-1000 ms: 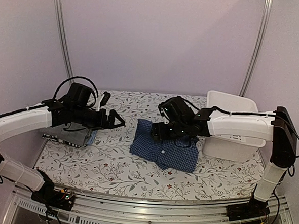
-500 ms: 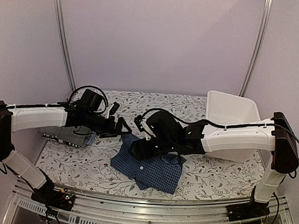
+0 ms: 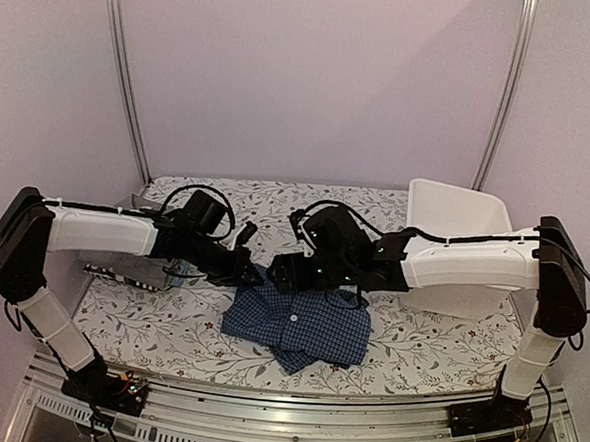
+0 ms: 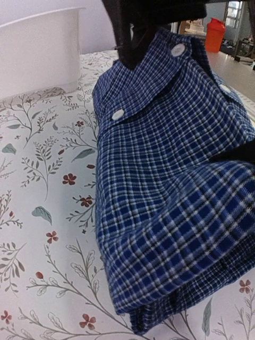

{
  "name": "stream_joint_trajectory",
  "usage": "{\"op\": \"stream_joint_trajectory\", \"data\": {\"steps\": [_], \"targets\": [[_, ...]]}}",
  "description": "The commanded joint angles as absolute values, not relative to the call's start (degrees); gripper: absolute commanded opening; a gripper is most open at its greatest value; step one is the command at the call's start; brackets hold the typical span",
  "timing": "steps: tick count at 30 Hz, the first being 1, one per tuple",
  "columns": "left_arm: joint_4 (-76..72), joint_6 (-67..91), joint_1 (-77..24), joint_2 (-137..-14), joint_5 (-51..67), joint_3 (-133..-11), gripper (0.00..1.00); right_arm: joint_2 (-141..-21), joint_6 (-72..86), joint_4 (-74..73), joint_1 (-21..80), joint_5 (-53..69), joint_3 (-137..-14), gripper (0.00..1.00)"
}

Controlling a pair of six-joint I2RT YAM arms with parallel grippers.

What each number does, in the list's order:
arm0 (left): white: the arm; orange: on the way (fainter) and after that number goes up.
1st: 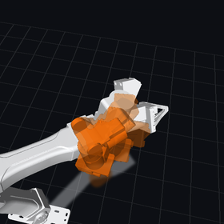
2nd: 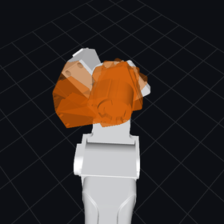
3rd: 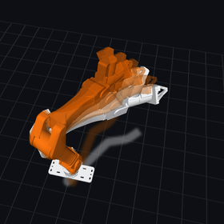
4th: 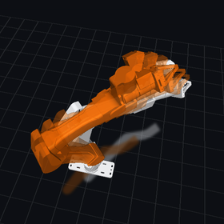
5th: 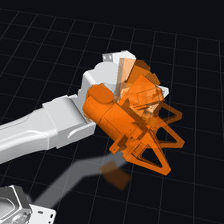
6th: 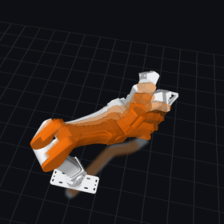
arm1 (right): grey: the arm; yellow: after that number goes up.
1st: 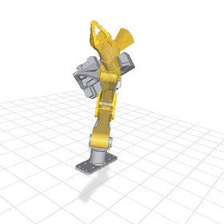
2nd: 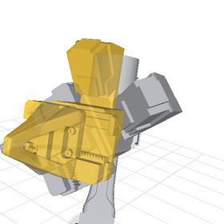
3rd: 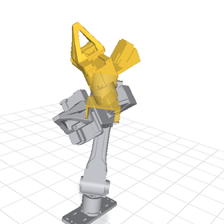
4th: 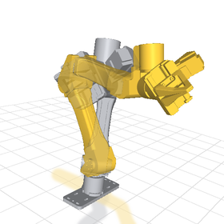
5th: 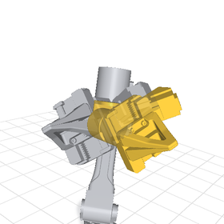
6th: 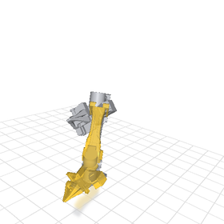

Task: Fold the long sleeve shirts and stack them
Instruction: Pass from the right arm to the left, then pass from the left arm to the right

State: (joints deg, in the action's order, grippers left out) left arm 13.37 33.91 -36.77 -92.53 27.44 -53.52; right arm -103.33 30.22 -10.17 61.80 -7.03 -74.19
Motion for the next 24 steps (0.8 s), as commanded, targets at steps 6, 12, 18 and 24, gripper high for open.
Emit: {"op": "stream_joint_trajectory", "data": {"steps": [6, 12, 18, 24], "targets": [[13.1, 29.0, -37.8, -86.1, 29.1, -54.0, 0.0, -105.3, 31.9, -10.2, 55.1, -10.1, -76.8, 0.92], [15.6, 29.0, -38.1, -84.3, 26.0, -55.1, 0.0, -107.4, 30.4, -9.4, 52.4, -7.6, -81.0, 0.92], [18.0, 33.1, -30.5, -86.8, 26.2, -57.8, 0.0, -102.5, 21.2, -12.8, 56.7, -10.6, -78.4, 0.88], [19.7, 32.1, -25.6, -96.4, 33.5, -63.5, 0.0, -98.3, 14.7, -16.8, 66.3, -16.0, -74.9, 0.8]]}}
